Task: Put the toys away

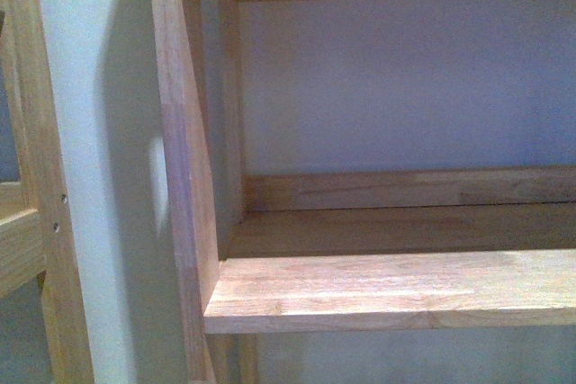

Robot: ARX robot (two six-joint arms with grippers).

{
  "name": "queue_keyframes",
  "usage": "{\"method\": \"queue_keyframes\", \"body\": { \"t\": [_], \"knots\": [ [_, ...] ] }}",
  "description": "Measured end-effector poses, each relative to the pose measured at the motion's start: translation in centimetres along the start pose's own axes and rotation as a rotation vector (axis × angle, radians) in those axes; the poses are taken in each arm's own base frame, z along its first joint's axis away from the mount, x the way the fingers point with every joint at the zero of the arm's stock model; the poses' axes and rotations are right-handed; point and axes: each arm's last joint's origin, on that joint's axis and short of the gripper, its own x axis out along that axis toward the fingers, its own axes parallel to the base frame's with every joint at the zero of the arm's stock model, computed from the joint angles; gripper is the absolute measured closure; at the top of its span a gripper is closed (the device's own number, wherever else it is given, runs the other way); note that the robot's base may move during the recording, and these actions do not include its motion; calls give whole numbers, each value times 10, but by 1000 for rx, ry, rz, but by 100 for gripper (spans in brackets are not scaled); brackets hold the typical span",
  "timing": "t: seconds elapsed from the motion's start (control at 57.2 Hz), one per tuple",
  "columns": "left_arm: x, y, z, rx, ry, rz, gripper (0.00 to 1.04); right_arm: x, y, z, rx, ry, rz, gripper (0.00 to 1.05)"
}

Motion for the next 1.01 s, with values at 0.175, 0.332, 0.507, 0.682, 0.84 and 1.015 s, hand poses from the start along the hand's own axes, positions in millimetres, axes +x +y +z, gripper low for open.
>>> {"method": "queue_keyframes", "body": {
  "t": [0.175,0.332,0.507,0.682,0.84,1.015],
  "knots": [
    [0,0,0,0,0,0,6,0,0,0,0,0,0,0],
    [0,0,0,0,0,0,6,0,0,0,0,0,0,0],
    [0,0,0,0,0,0,6,0,0,0,0,0,0,0],
    [0,0,0,0,0,0,6,0,0,0,0,0,0,0],
    [0,0,0,0,0,0,6,0,0,0,0,0,0,0],
    [0,0,0,0,0,0,6,0,0,0,0,0,0,0]
  ]
}}
